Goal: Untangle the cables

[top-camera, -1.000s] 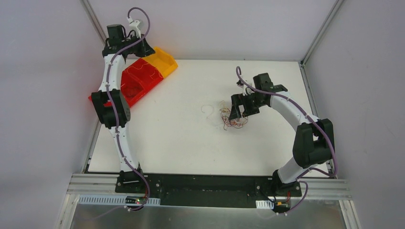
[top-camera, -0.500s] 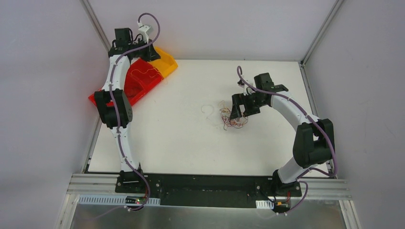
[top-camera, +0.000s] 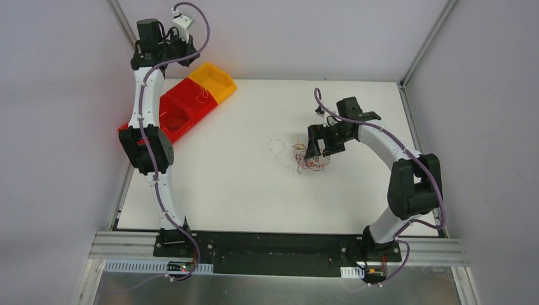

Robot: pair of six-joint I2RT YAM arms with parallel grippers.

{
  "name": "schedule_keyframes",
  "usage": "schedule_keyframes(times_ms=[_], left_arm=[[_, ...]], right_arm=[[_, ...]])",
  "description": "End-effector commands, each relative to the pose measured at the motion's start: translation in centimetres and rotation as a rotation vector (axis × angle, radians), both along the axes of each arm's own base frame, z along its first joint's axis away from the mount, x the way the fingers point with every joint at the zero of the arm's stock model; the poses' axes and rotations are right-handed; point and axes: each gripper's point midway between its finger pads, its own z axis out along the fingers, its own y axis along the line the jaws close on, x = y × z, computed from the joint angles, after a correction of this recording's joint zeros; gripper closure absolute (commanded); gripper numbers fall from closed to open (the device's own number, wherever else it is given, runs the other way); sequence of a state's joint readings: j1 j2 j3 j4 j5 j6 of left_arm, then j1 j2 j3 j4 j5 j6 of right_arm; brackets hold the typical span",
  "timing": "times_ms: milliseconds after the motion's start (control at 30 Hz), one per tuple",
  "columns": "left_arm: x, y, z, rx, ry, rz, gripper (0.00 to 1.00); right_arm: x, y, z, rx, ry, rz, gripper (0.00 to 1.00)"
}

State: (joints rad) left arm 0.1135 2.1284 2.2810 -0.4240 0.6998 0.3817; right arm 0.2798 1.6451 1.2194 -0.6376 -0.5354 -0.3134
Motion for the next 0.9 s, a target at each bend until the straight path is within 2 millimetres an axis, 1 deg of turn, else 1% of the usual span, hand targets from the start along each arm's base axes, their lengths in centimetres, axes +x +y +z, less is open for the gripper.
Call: schedule_keyframes(times_ms=[0,67,267,367,433,500,567,633,667,700,767,833,867], left_arm=[[0.6,0.6,-0.6,-0.054,0.022,-0.003,1.00],[0.9,1.2,-2.2,-0.082,0.063,0.017,1.00],[1.1,4.5,-6.4,-0.188,0.179,0.078,1.00],[1.5,6.2,-7.7,-0.256,0.211,0.109,1.00],[1.7,7.0,-8.4,-0.267,0.219,0.127,1.00],[1.7,7.6,-9.4,-0.223,0.217,0.147,1.00],[1.6,8.9,-10.5,-0.145,0.209,0.197,1.00],[1.8,11.1,-11.7,-0.053,0.208,0.290,1.00],[2.1,12.9,-12.4,0.019,0.205,0.364,1.00],[2.2,13.9,-13.1,0.059,0.209,0.409,1.00],[2.6,16.1,-14.0,0.157,0.200,0.499,1.00],[3.3,17.7,-14.1,0.273,0.163,0.591,1.00],[3.7,17.9,-14.1,0.309,0.143,0.620,1.00]], right_arm=[[1.0,0.2,1.5,0.015,-0.030,-0.014,0.01],[1.0,0.2,1.4,0.012,-0.029,-0.013,0.01],[0.7,-0.1,1.3,0.005,-0.027,-0.016,0.01],[0.6,-0.1,1.1,0.005,-0.020,-0.018,0.01],[0.7,-0.1,1.2,0.005,-0.022,-0.018,0.01],[0.7,-0.1,1.3,0.001,-0.022,-0.018,0.01],[0.8,-0.1,1.4,-0.002,-0.029,-0.016,0.00],[0.9,-0.2,1.4,-0.004,-0.029,-0.019,0.01],[0.8,-0.2,1.4,-0.004,-0.028,-0.019,0.01],[0.8,-0.2,1.3,-0.003,-0.027,-0.017,0.01],[0.7,-0.2,1.3,-0.001,-0.021,-0.016,0.01],[0.6,-0.2,1.2,-0.002,-0.013,-0.015,0.01],[0.6,-0.1,1.2,-0.001,-0.010,-0.014,0.01]])
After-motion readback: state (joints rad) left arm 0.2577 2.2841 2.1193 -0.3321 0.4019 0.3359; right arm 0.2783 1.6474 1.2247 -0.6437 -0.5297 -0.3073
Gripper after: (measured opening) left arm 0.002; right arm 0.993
